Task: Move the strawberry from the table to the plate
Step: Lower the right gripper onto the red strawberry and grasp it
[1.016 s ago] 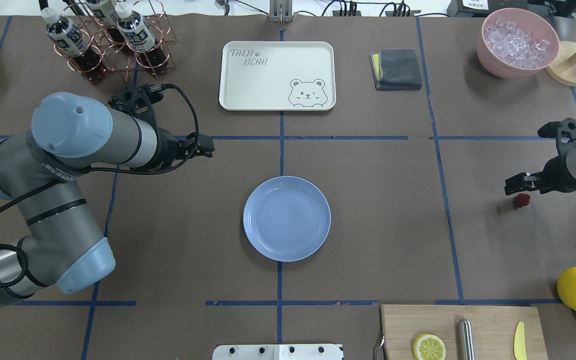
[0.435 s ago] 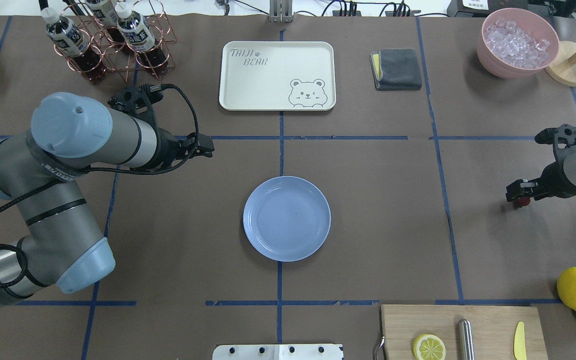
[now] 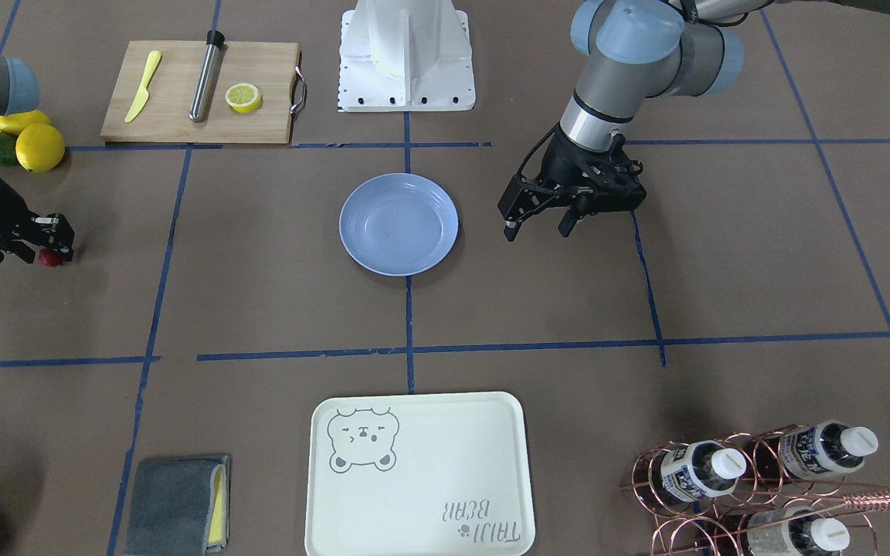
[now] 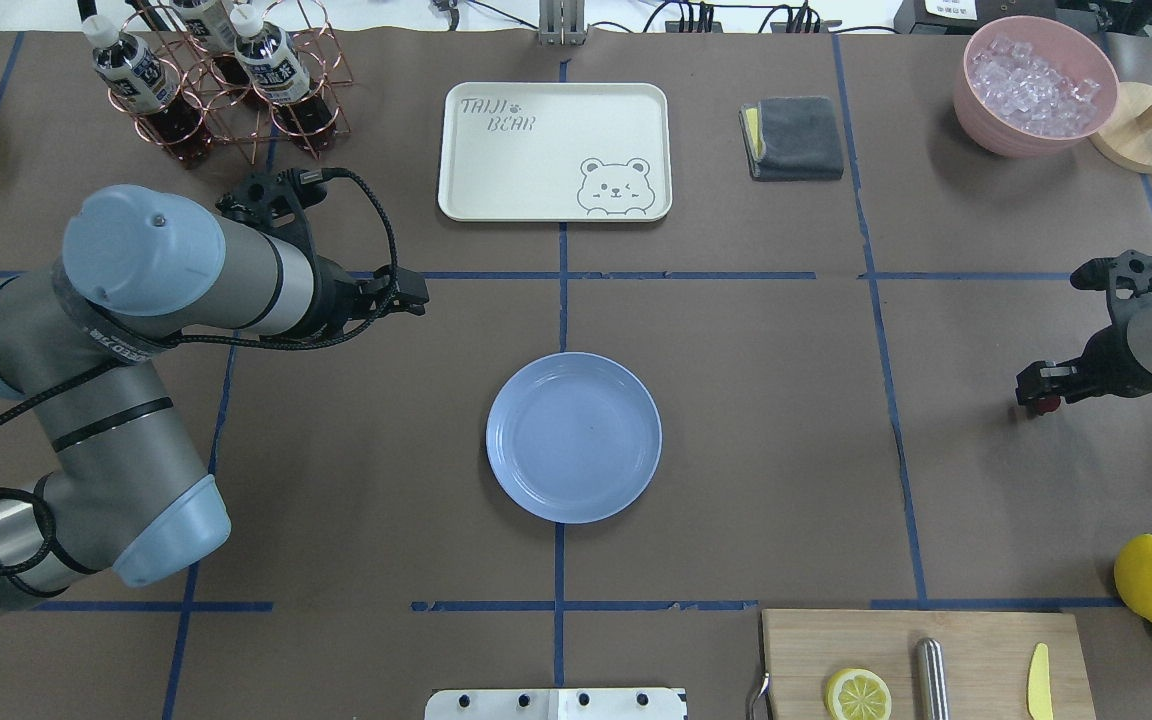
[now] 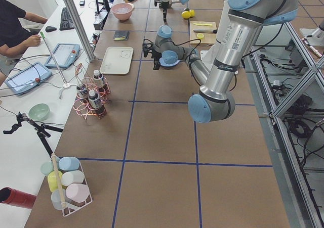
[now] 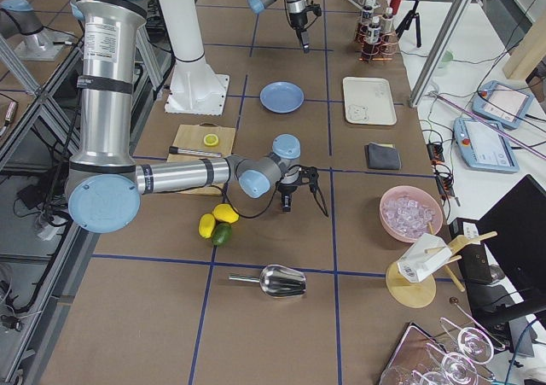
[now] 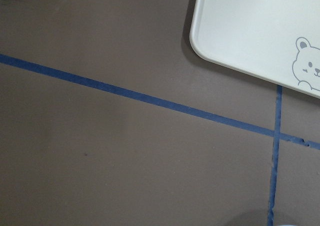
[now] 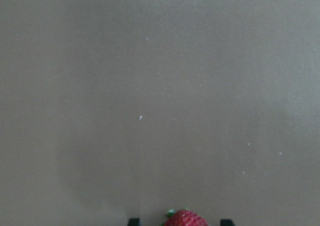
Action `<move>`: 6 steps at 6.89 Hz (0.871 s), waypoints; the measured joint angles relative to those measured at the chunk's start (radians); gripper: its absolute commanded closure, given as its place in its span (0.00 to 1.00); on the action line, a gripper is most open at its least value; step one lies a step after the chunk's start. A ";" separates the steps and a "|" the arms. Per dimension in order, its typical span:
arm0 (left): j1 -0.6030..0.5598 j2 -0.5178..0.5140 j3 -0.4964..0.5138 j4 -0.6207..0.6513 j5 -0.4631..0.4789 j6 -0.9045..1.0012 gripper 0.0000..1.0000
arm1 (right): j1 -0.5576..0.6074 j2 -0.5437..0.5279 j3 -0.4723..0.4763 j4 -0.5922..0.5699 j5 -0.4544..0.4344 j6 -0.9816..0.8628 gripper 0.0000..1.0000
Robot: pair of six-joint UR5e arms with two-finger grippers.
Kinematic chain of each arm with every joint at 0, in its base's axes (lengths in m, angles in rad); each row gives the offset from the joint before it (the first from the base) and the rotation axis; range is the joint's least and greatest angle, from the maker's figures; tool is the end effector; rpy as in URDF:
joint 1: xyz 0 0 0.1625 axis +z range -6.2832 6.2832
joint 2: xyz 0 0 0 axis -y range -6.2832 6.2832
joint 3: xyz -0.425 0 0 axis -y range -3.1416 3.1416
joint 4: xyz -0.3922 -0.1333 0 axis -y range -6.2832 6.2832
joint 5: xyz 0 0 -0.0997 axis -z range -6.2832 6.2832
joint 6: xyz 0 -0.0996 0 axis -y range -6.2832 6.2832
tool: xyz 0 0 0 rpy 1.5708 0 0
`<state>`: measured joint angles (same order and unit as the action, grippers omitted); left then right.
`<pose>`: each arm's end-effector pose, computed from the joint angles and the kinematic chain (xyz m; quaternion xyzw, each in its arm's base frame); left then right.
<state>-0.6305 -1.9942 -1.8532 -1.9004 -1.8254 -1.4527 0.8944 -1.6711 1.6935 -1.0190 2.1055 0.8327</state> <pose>0.4264 -0.4452 0.2590 0.0768 0.4972 -0.1576 0.8497 -0.2360 -0.4258 0.5944 0.0254 -0.3717 -0.0024 0.9280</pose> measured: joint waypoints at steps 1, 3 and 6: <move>0.000 0.000 0.001 0.000 0.000 0.000 0.00 | 0.000 0.000 -0.003 0.000 -0.003 -0.003 1.00; 0.000 0.000 0.001 0.000 -0.001 0.000 0.00 | 0.001 -0.001 -0.001 0.002 -0.013 -0.002 1.00; -0.011 0.003 0.001 0.005 -0.002 0.041 0.00 | 0.021 0.017 0.119 -0.004 -0.011 0.010 1.00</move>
<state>-0.6412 -1.9910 -1.8522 -1.8954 -1.8270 -1.4117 0.9151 -1.6538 1.8126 -1.0231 2.0949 0.8429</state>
